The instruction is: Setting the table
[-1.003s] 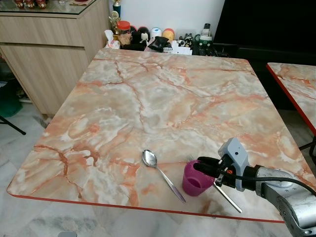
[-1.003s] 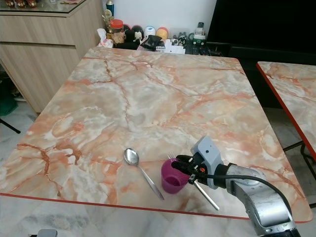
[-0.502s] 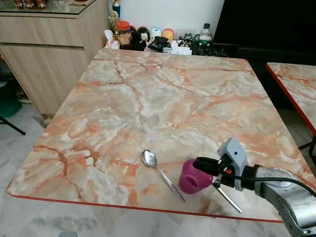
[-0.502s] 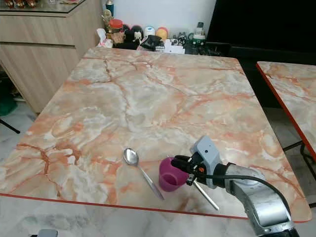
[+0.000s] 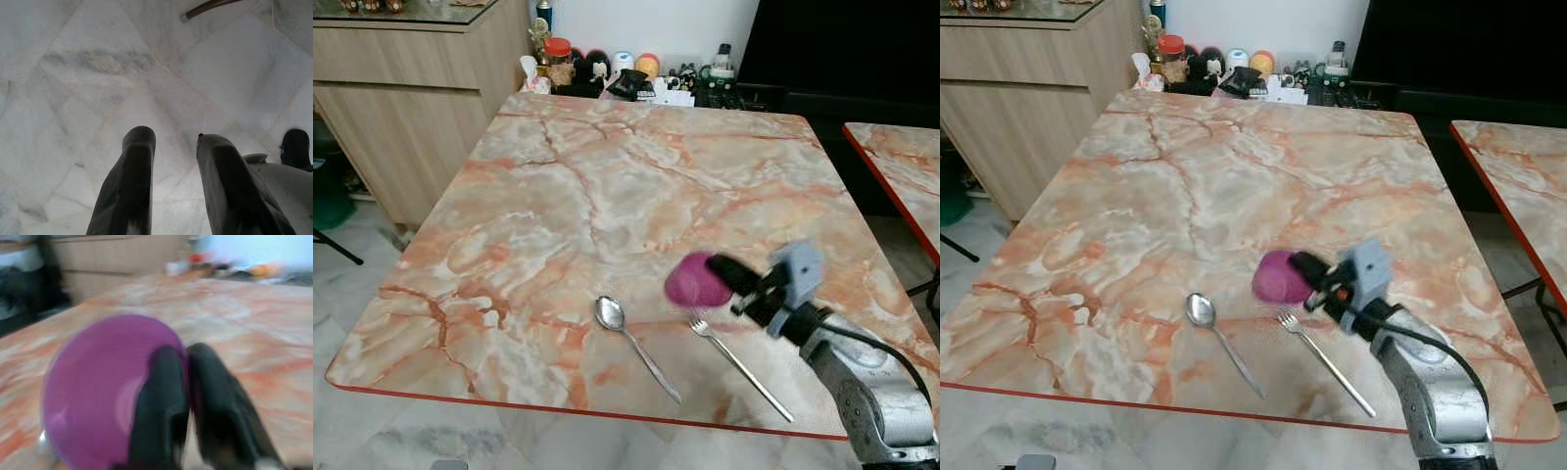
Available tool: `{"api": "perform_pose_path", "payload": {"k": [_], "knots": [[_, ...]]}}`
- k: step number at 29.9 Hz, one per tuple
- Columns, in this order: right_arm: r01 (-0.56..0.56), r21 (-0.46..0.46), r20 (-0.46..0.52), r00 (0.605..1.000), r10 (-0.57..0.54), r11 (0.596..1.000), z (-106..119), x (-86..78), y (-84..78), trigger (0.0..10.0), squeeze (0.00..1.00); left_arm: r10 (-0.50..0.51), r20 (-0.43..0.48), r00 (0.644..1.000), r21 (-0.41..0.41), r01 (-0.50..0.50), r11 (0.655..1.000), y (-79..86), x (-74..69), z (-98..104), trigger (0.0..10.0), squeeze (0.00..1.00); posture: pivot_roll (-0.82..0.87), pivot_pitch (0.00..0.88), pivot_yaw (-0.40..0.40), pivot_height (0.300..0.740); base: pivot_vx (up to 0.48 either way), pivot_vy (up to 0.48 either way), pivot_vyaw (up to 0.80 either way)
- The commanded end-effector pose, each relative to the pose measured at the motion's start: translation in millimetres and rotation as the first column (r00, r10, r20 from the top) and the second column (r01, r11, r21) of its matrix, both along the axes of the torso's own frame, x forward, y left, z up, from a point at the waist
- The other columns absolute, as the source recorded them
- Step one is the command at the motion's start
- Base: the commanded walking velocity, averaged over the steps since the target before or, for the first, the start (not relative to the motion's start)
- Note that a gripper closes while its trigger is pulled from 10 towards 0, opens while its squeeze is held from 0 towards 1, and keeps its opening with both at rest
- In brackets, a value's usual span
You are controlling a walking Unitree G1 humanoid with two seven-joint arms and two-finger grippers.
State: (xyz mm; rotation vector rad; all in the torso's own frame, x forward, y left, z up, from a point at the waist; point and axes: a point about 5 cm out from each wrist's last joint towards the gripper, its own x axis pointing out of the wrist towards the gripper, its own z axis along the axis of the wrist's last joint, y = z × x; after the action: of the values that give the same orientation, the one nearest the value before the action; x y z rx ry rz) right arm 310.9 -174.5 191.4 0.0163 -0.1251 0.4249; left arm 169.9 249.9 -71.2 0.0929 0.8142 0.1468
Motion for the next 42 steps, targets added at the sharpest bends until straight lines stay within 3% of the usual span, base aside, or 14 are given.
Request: {"api": "perform_pose_path", "payload": {"k": [1,3,6,7,9,14,20,24,32,37,42], "knots": [[0.169,0.005,0.049,0.984,-0.169,0.986,5,-2.6,-17.1,10.0,0.0,0.009,-0.026,1.0,-0.001,-0.009,1.0,1.5,-4.1,-2,10.0,0.0,-0.01,0.123,-0.024,0.74,0.0,0.0,0.0],[0.259,0.003,0.078,0.963,-0.258,0.966,6,-5.0,-27.4,10.0,0.0,0.008,-0.026,1.0,0.003,-0.008,1.0,2.8,-3.6,-2,10.0,0.0,-0.01,0.115,-0.023,0.74,0.0,0.0,0.0],[0.414,0.141,0.062,0.903,-0.425,0.899,7,-13.1,-50.4,10.0,0.0,0.009,-0.026,1.0,0.01,-0.009,1.0,5.3,-2.9,-1,10.0,0.0,-0.02,0.106,-0.027,0.74,0.0,0.0,0.0],[0.414,0.141,0.062,0.903,-0.425,0.899,7,-13.1,-50.4,10.0,0.0,0.009,-0.026,1.0,0.01,-0.009,1.0,5.3,-2.9,-1,10.0,0.0,-0.02,0.106,-0.027,0.74,0.0,0.0,0.0],[0.482,0.168,0.075,0.863,-0.499,0.86,7,-19.6,-57.2,10.0,0.0,0.011,-0.023,1.0,0.013,-0.011,1.0,6.1,-1.9,0,10.0,0.0,-0.03,0.107,-0.027,0.74,0.0,0.0,0.0],[0.508,0.167,0.1,0.844,-0.527,0.845,5,-22.2,-51.1,10.0,0.0,0.007,-0.023,1.0,0.026,-0.006,1.0,7.2,-1.4,1,10.0,0.0,-0.04,0.106,-0.023,0.74,0.0,0.0,0.0],[0.514,0.191,0.111,0.835,-0.539,0.836,3,-22.3,-42.5,10.0,0.0,0.1,0.009,0.995,0.108,-0.101,0.989,39.5,-9.6,10,10.0,0.0,-0.03,0.108,-0.019,0.74,0.0,0.0,0.0],[0.526,0.208,0.106,0.826,-0.554,0.824,1,-22.4,-41.0,10.0,0.0,0.134,0.009,0.991,0.102,-0.134,0.986,46.9,-14.2,11,10.0,0.0,-0.02,0.098,0.005,0.74,0.0,0.0,0.0],[0.532,0.208,0.112,0.821,-0.56,0.821,1,-21.6,-40.4,10.0,0.0,0.129,0.003,0.992,0.098,-0.129,0.987,47.1,-14.7,11,10.0,0.0,-0.02,0.096,0.014,0.74,0.0,0.0,0.0],[0.567,0.249,0.094,0.793,-0.602,0.785,-4,-25.1,-42.6,10.0,0.0,0.063,0.006,0.998,0.092,-0.063,0.994,39.4,-1.0,13,10.0,0.0,-0.04,0.055,0.042,0.74,0.0,-0.421,0.0],[0.557,0.258,0.114,0.794,-0.597,0.789,1,-22.8,-41.8,10.0,0.0,0.029,0.009,1.0,0.084,-0.03,0.996,33.0,3.5,13,10.0,0.0,-0.05,0.048,0.039,0.74,0.0,-0.472,-0.61]]}}
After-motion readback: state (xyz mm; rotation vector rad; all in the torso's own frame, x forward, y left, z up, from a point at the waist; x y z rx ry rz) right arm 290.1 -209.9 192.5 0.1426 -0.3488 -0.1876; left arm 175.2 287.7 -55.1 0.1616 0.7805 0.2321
